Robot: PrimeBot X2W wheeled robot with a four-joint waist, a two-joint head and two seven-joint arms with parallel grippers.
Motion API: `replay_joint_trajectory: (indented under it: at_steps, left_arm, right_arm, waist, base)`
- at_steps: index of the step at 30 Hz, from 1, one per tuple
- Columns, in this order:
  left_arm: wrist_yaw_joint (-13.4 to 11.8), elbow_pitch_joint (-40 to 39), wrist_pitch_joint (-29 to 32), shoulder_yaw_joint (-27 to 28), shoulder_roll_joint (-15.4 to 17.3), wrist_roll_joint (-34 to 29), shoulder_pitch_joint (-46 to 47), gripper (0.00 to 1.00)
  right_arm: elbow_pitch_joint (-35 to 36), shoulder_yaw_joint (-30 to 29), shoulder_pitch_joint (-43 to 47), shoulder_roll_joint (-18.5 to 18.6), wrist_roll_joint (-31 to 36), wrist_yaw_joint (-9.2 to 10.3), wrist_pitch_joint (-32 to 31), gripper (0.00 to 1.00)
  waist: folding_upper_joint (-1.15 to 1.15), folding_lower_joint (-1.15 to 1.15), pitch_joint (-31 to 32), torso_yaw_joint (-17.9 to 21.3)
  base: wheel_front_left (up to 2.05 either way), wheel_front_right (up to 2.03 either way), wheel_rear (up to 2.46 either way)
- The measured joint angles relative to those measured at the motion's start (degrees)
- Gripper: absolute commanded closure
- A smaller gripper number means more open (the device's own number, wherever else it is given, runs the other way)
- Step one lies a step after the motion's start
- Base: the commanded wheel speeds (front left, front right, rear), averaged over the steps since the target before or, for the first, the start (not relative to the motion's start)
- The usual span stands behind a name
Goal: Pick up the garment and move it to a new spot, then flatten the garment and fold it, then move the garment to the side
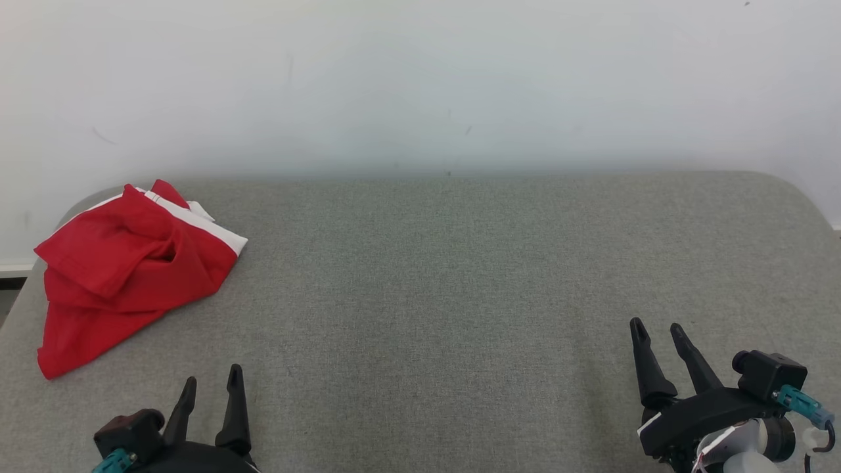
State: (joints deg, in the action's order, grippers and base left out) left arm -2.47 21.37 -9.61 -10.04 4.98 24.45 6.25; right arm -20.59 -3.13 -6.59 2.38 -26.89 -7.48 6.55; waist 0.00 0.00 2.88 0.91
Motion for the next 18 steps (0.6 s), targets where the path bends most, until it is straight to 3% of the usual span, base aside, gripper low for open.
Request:
replay_joint_trajectory:
  at_steps: [18]
  left_arm:
    - [-1.1, 0.0, -1.9, -2.2, 0.9, -6.7, 0.0, 0.0]
  right_arm:
    - [0.0, 0.6, 0.3, 0.2, 7.1, 0.0, 0.9, 0.0]
  waist:
    - [0.0, 0.0, 0.8, 0.1]
  base:
    - [0.0, 0.0, 0.0]
